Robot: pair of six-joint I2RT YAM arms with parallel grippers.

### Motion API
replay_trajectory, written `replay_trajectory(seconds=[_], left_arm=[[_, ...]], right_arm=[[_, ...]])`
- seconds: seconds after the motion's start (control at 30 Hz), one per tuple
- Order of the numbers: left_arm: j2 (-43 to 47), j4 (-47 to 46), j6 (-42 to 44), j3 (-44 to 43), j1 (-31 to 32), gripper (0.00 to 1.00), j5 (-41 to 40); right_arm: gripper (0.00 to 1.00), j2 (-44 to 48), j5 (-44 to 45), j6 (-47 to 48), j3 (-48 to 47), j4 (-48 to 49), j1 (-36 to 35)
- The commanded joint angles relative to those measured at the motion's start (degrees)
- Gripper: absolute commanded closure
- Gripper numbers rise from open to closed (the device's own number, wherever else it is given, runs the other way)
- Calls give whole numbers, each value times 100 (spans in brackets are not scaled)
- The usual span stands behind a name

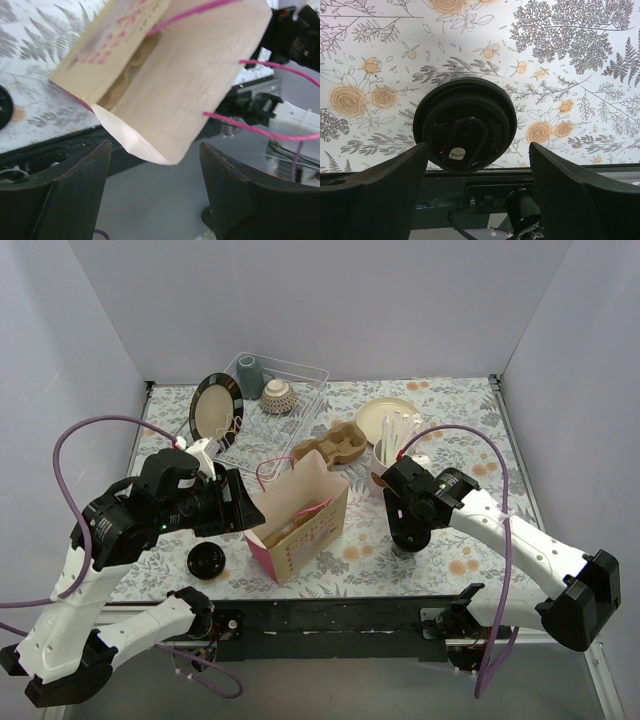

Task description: Pack the takeout coffee

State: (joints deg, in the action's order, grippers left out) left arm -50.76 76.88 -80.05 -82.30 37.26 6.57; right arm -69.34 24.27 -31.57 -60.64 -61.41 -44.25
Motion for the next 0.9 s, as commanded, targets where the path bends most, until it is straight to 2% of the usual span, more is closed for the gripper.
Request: replay_trajectory(seconds=[0.0, 0.13, 0.2, 0.33, 0.47, 0.57, 0.7, 0.87], left_arm=[[-232, 240, 909, -374, 19, 28, -1050], [-600, 161, 1343, -383, 19, 24, -1825], [-601, -234, 1553, -182, 19, 25, -1520], [-715, -507, 1606, 91, 19, 25, -1501], [-865, -736, 1782, 188, 19, 33, -1281], [-926, -727, 1651, 109, 19, 39, -974], [-1032, -683, 1186, 127, 19, 50, -61], [-962, -770, 456, 240, 19, 57, 985]], right_arm=[[12, 210, -63, -86, -35, 95, 30], [11, 289, -133, -104, -106, 6, 30], [11, 386, -229, -121, -149, 15, 30], [13, 500, -397, -305, -456, -29, 39], [17, 606, -1053, -429, -1176, 548, 30], [19, 667, -1608, -472, -1327, 1408, 30], [22, 606, -2171, -701, -1424, 1807, 30], [24, 290, -2120, -640, -1731, 1886, 30]])
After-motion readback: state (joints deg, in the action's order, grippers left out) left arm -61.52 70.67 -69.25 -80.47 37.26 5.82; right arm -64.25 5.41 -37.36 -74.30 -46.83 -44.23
